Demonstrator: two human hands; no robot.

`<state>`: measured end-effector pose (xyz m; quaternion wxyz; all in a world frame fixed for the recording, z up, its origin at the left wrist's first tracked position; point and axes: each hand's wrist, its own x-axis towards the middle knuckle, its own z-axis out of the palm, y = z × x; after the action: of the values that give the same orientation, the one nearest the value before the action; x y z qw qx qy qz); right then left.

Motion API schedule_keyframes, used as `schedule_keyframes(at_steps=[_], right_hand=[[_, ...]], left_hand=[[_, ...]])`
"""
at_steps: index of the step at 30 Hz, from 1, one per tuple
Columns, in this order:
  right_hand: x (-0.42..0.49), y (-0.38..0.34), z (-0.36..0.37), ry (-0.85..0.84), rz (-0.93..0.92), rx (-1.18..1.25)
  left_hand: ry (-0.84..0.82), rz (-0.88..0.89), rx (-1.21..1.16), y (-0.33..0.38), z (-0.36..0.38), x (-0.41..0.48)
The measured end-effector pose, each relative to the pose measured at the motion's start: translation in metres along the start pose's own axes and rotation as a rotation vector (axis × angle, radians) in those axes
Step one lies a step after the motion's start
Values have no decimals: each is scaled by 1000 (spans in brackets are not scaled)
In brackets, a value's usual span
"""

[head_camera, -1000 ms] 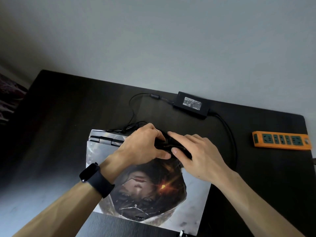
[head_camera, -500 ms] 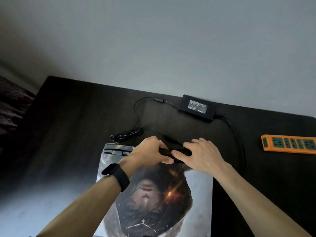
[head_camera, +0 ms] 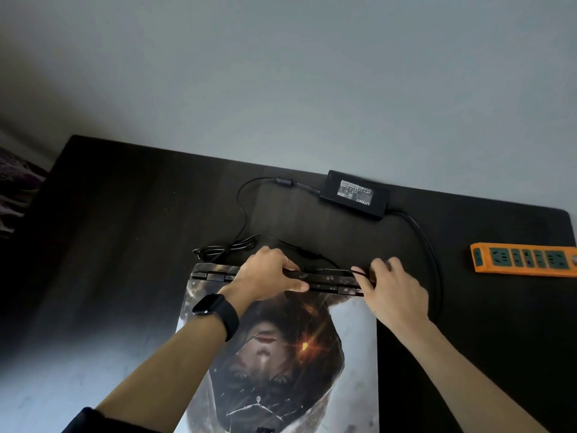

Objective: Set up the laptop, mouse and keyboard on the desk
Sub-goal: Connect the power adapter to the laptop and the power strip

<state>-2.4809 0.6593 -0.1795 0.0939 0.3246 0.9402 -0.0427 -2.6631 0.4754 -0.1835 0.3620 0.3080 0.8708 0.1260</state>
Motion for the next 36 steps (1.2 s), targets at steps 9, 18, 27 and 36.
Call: schedule_keyframes(at_steps=[9,18,27,36], right_hand=[[4,-24,7,119,289,365],[-37,-32,34,136,269,594],[-91,-48,54,126,320,679],[-44,-71,38,92,371,779]], left_hand=[[138,8,133,-18,8,-23],[486,-444,114,-47,54,-85],[571,-548,107,-54,60,-83],[568,-489,85,-69,12,-24]])
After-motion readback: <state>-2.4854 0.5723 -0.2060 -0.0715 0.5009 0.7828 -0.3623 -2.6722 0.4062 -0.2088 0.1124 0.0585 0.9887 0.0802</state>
